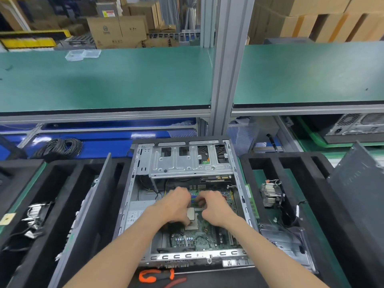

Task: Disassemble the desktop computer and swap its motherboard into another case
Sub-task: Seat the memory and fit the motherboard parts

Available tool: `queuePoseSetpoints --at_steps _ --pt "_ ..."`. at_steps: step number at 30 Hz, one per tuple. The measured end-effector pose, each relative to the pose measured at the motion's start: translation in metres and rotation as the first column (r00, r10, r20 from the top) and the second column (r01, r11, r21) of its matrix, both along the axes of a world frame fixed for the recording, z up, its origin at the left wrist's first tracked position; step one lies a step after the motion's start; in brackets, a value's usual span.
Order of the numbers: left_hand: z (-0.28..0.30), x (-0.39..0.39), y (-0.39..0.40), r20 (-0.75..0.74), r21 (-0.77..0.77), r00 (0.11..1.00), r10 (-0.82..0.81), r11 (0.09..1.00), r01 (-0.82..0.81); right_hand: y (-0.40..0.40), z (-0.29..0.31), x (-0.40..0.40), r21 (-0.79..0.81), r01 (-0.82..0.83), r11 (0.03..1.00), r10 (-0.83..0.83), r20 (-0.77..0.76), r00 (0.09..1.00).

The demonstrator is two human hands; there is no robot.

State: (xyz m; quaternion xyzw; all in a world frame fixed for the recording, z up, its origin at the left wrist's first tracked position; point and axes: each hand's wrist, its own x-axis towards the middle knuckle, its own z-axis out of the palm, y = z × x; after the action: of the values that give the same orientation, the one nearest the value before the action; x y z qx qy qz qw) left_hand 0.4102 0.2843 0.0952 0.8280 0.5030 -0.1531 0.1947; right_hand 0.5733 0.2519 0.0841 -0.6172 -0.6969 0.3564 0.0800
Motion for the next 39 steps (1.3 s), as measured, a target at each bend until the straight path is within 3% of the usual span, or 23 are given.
queuePoseSetpoints --at_steps 5,9,14,19,23,26,28,31,36,39 --pt "0.027 -0.013 0.009 0.262 -0.065 0.96 0.103 0.994 -0.089 -0.006 0.012 0.002 0.064 0.074 0.995 -0.052 -0.295 0.954" --pt "0.045 -0.017 0.016 0.436 -0.265 0.849 0.298 0.944 -0.196 -0.008 0.029 0.012 0.134 0.184 0.974 -0.1 -0.476 0.874" --pt "0.061 -0.009 0.025 0.565 -0.452 0.722 0.4 0.882 -0.136 -0.005 0.053 0.035 0.091 0.234 0.968 -0.148 -0.544 0.826" --pt "0.07 0.015 0.03 0.68 -0.611 0.506 0.531 0.792 -0.01 0.0 0.067 0.063 0.121 0.284 0.951 -0.17 -0.563 0.809" --pt "0.072 0.046 0.034 0.747 -0.463 0.528 0.405 0.886 -0.026 0.003 0.066 0.091 0.095 0.375 0.922 -0.251 -0.593 0.766" --pt "0.066 0.072 0.036 0.78 -0.29 0.53 0.332 0.943 -0.165 0.006 0.062 0.116 0.044 0.457 0.888 -0.328 -0.636 0.698" --pt "0.06 0.087 0.039 0.767 -0.106 0.603 0.218 0.971 -0.215 0.009 0.058 0.133 0.005 0.504 0.863 -0.383 -0.644 0.662" --pt "0.049 0.104 0.046 0.718 0.097 0.696 0.027 0.986 -0.138 0.015 0.047 0.157 -0.039 0.559 0.829 -0.456 -0.627 0.632" --pt "0.035 0.127 0.058 0.613 0.21 0.785 -0.093 0.976 -0.049 0.031 0.02 0.181 -0.111 0.647 0.754 -0.587 -0.557 0.588" --pt "0.03 0.132 0.064 0.618 0.158 0.784 -0.053 0.986 -0.058 0.045 0.001 0.188 -0.133 0.706 0.696 -0.67 -0.477 0.57"
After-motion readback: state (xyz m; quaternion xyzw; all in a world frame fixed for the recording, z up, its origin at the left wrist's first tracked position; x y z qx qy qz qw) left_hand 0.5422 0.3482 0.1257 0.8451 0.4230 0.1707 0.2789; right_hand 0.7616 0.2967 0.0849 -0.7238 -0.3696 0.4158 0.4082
